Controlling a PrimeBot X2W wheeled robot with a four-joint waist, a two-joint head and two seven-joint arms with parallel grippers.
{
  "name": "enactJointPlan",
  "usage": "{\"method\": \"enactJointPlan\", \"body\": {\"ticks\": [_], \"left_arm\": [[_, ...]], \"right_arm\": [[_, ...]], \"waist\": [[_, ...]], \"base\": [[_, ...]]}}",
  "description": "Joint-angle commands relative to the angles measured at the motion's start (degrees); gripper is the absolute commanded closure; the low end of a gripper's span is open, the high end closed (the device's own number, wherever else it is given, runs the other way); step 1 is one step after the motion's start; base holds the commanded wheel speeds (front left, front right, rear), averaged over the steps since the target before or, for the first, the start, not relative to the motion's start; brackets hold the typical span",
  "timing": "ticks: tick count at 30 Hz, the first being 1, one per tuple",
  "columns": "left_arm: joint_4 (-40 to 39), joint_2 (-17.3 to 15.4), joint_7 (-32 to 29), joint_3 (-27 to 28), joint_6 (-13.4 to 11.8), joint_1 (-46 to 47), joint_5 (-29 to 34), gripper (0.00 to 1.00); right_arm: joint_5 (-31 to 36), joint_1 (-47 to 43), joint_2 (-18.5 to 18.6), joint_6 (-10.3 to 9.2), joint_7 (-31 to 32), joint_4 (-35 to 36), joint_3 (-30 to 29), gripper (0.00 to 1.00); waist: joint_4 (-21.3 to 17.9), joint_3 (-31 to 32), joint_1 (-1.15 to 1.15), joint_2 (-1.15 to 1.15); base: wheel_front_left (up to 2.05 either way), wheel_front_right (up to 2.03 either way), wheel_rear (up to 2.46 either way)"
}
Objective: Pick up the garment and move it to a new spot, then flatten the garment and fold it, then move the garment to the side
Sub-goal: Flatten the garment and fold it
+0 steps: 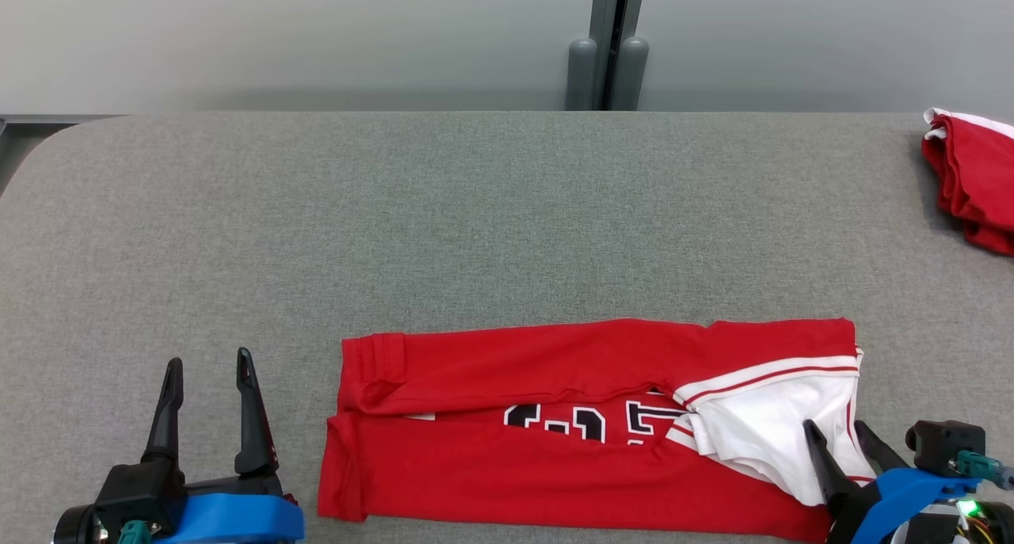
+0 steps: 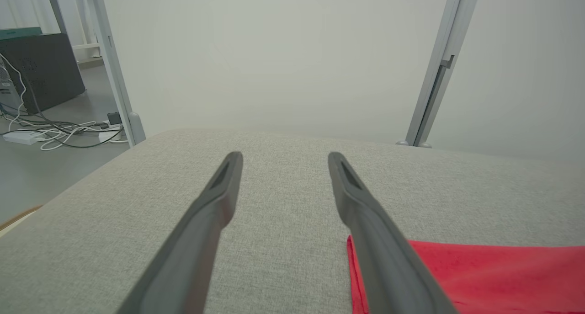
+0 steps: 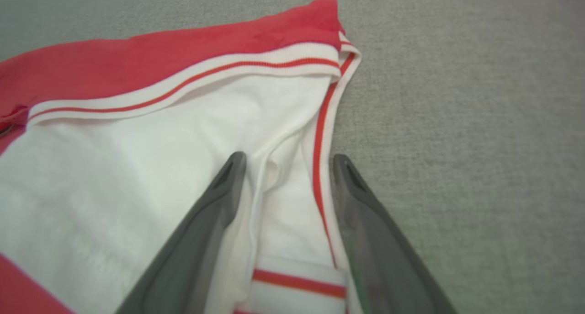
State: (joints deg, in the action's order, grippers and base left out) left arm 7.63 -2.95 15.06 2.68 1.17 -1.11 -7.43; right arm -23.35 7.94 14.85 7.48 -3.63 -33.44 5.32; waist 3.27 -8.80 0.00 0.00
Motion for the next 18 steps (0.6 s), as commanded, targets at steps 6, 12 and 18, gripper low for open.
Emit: {"method": "enactJointPlan", "body": {"ticks": [6, 12, 18], "left_arm": [[0.07, 0.09, 0.14, -0.62, -0.66, -0.70, 0.12, 0.00], [0.54, 0.09, 0.14, -0.94, -0.98, -0.96, 0.36, 0.00], [0.84, 0.08, 0.14, -0.78, -0.60, -1.15, 0.02, 0.00]], "right_arm": [[-1.31, 0.05, -1.03, 0.02, 1.04, -1.68, 1.50, 1.00], [-2.63, 0.24, 1.12, -0.05, -0.69, -3.73, -0.84, 1.00], [-2.79, -0.95, 4.21, -0.03, -2.15, -4.75, -4.61, 1.00]], "waist": [[-0.27, 0.19, 0.00, 0.00], [-1.00, 1.16, 0.00, 0.00], [-1.72, 1.82, 0.00, 0.00]], "base": [[0.00, 0.00, 0.00], [0.00, 0.00, 0.00], [0.00, 0.00, 0.00]]}}
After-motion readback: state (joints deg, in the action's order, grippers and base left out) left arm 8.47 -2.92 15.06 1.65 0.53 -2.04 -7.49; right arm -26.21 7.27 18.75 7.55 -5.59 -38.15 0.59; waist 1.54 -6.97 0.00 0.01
